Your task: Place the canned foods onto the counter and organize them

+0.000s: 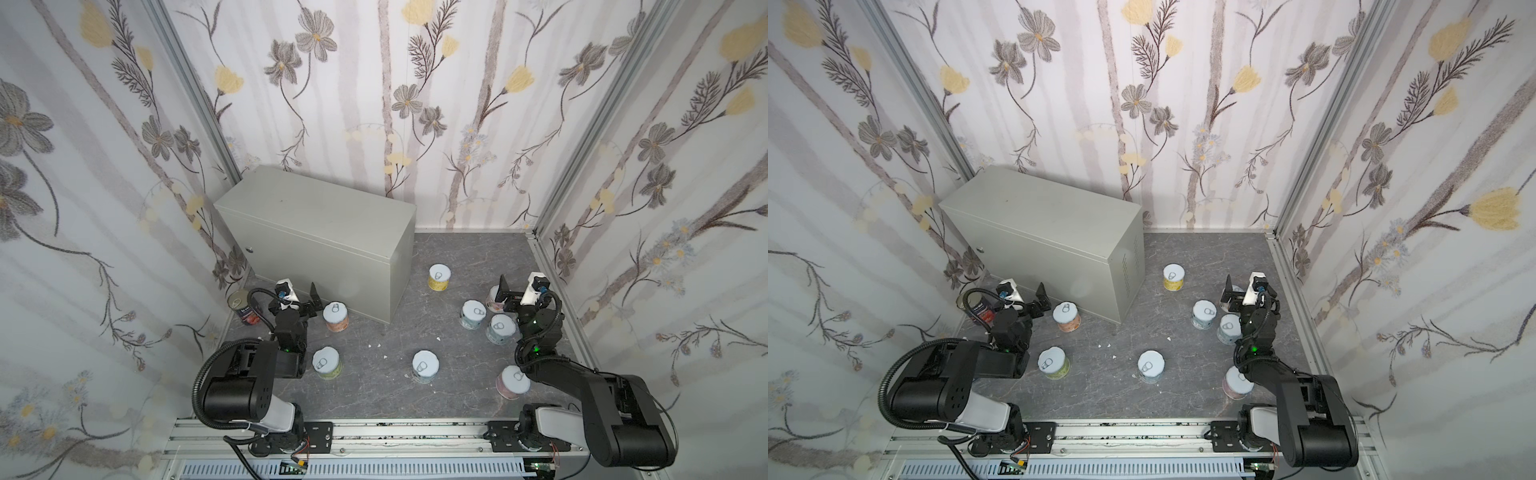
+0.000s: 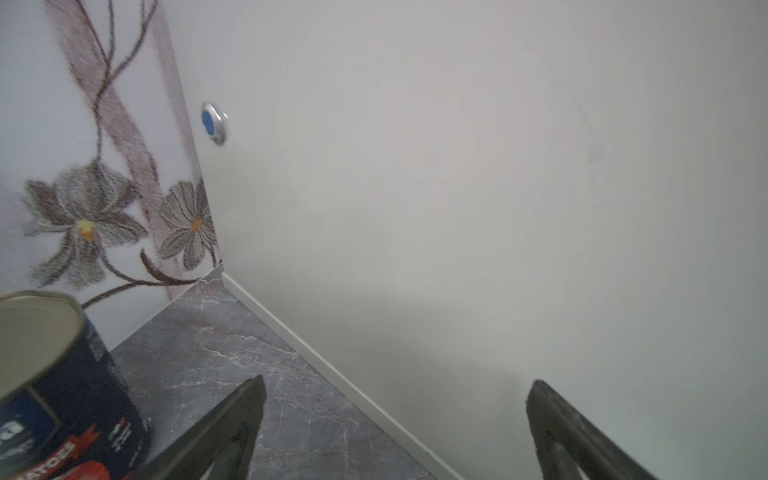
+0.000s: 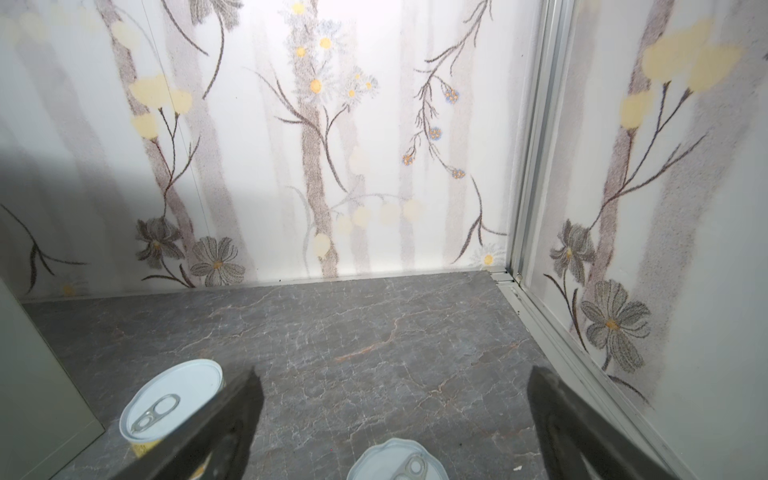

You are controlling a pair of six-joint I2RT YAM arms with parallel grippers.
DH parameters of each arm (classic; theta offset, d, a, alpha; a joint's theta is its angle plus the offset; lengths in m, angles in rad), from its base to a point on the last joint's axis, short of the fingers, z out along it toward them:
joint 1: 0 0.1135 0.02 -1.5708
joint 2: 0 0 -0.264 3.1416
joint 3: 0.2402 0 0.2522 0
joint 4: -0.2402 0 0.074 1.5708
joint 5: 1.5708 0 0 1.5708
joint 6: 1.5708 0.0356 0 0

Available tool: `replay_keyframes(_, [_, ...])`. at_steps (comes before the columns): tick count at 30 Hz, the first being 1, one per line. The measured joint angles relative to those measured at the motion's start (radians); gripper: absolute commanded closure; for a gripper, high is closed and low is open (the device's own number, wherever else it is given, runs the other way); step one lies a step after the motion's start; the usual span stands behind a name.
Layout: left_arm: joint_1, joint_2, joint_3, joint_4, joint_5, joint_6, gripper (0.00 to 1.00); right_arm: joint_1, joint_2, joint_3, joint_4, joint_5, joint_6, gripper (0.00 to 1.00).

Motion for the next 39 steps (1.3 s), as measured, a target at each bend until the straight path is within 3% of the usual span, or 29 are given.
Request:
replay_keyframes(4, [-0.005, -0.126, 0.015, -0.108, -0.051, -0.004, 0.0, 0.005, -0.098, 0.011, -0.13, 0.069, 0.021, 0.0])
replay_keyframes(10, [-0.029, -0.337, 0.131, -0.433, -0.146, -0.045, 0.0, 0.046, -0.255, 0.062, -0.368, 0.131, 0.064, 0.0])
replay_keyframes(17, [-0.082, -0.537, 0.273, -0.857, -0.388, -0.156, 0.0, 0.123, -0.459, 0.13, -0.625, 0.185, 0.121, 0.0])
replay_keyframes(21, [-0.103, -0.608, 0.311, -1.001, -0.536, -0.164, 0.0, 0.143, -0.558, 0.186, -0.754, 0.187, 0.173, 0.0])
replay_keyframes(28, [-0.095, -0.512, 0.433, -1.221, -0.65, -0.159, 0.0, 0.208, -0.589, 0.299, -0.953, 0.179, 0.243, 0.0])
replay_keyframes(33, [0.009, -0.446, 0.504, -1.342, -0.631, -0.192, 0.0, 0.26, -0.554, 0.35, -1.041, 0.175, 0.262, 0.0])
replay_keyframes(39, [0.07, -0.278, 0.616, -1.441, -0.657, -0.249, 0.0, 0.303, -0.454, 0.402, -1.086, 0.152, 0.268, 0.0])
